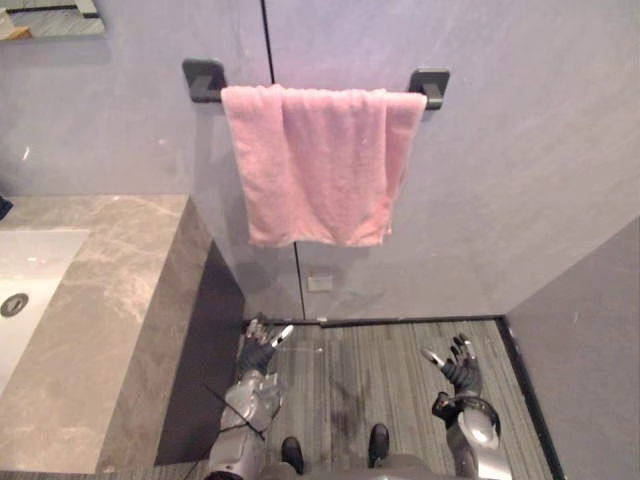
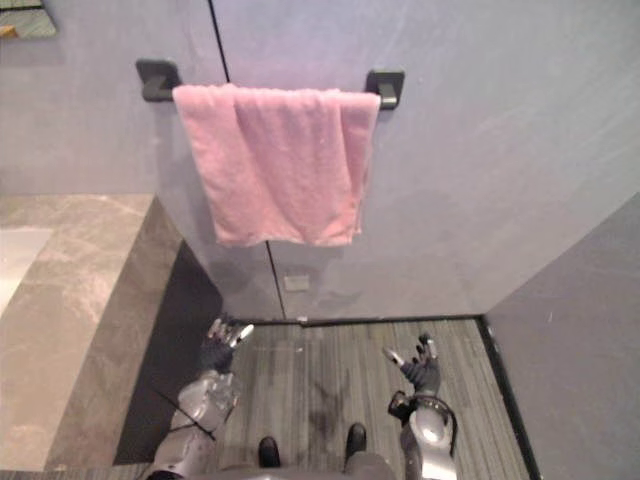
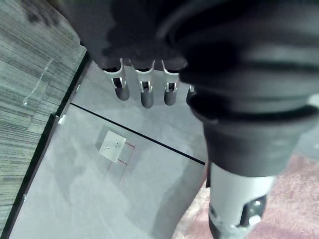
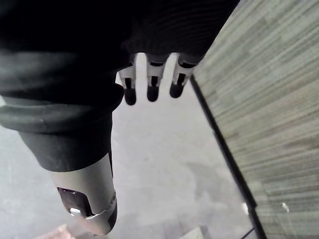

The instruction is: Organize washtable

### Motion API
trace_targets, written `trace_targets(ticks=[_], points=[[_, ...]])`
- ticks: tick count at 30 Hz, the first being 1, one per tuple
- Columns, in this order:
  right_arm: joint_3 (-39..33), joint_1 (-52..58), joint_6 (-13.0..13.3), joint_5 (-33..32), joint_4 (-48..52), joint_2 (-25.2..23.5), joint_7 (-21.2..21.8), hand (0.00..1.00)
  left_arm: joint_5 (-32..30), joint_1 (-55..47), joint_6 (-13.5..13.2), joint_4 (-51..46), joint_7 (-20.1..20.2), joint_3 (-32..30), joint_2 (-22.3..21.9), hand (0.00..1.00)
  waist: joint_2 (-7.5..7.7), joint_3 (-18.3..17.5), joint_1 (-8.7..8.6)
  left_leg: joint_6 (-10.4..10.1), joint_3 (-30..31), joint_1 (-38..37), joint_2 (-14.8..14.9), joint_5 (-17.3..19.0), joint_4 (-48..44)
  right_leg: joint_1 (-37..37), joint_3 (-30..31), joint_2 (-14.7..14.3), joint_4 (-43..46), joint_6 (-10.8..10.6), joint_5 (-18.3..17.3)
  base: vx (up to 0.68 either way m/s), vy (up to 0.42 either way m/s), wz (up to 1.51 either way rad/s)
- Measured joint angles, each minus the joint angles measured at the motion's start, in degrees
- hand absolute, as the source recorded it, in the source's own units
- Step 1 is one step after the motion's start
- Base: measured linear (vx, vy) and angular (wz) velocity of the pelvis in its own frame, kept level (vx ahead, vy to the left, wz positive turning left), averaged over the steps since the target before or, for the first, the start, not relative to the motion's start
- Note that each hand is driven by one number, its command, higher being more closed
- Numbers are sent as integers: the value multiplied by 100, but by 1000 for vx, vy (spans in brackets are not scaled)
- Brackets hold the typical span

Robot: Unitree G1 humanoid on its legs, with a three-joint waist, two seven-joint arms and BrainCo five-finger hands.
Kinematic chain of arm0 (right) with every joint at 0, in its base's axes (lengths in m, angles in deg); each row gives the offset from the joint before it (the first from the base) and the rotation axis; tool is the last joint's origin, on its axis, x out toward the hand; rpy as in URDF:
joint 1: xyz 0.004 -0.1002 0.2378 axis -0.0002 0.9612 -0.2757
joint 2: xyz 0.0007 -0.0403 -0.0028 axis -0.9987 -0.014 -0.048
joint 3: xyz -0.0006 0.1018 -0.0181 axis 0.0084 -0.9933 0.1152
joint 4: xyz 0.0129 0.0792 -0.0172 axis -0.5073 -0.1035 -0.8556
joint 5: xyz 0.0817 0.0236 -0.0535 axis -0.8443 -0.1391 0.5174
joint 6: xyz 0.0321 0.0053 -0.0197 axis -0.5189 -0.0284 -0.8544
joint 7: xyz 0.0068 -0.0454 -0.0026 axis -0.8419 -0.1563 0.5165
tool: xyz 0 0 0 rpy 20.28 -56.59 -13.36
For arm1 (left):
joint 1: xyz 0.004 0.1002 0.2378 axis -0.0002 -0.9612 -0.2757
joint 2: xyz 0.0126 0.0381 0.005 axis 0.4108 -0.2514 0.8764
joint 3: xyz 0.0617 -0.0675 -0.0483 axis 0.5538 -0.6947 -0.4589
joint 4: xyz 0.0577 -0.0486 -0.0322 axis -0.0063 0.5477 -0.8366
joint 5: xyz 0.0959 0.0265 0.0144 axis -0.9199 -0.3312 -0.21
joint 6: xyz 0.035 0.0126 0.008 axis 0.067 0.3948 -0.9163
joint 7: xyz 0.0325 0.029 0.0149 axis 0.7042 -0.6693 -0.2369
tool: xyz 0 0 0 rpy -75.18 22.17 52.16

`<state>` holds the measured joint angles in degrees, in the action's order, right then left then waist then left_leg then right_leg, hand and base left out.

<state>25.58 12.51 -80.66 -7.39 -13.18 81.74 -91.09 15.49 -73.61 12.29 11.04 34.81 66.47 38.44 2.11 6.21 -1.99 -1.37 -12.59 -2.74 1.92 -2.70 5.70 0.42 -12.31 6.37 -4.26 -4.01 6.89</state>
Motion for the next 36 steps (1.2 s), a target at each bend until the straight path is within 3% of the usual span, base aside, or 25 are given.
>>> trace_targets(ticks=[2,6,10,15,20,25,36], points=[[-158,9,-9,0,91,-60,-105,0,-47,-11,9,-46,-34,-146,-83,0,-8,-59,8,35,-8,-1,5,30,8,-25,-9,35,35,2,-60,-31,16,1],[-920,46,2,115,1459,-70,-522,0,-261,-17,-15,-1082,-272,-590,-164,0,-54,-108,72,47,-36,-13,3,39,8,-13,-26,53,103,-38,-104,0,0,0],[-1463,-314,136,170,2448,143,-895,0,-484,80,-286,-2158,-593,-1048,-32,0,-69,-247,56,29,-36,-14,-1,29,8,-13,-30,55,95,-58,-118,27,-5,0],[-1313,-1346,374,158,2782,689,-967,0,-755,887,-488,-2831,-948,-1423,373,0,-76,-321,61,25,-7,3,-9,22,2,-12,-56,49,-8,-28,-43,24,-8,2],[27,-2881,625,-146,2764,1489,-615,0,-742,2247,-850,-3094,-1042,-1135,812,0,-81,-321,113,55,14,23,-16,2,-26,-3,-64,53,-16,-5,-25,0,0,0],[1462,-4081,650,-540,2213,1578,-35,0,-13,3092,-885,-2986,-843,-322,827,0,-89,-318,141,61,41,170,-46,-7,-32,143,-62,59,8,-5,-23,15,-5,2],[2782,-5014,403,-792,1229,2028,614,0,595,4039,-812,-2062,-342,720,1059,0,-103,-291,280,65,102,388,-87,-13,-37,339,-61,76,7,12,-10,21,-1,2]])
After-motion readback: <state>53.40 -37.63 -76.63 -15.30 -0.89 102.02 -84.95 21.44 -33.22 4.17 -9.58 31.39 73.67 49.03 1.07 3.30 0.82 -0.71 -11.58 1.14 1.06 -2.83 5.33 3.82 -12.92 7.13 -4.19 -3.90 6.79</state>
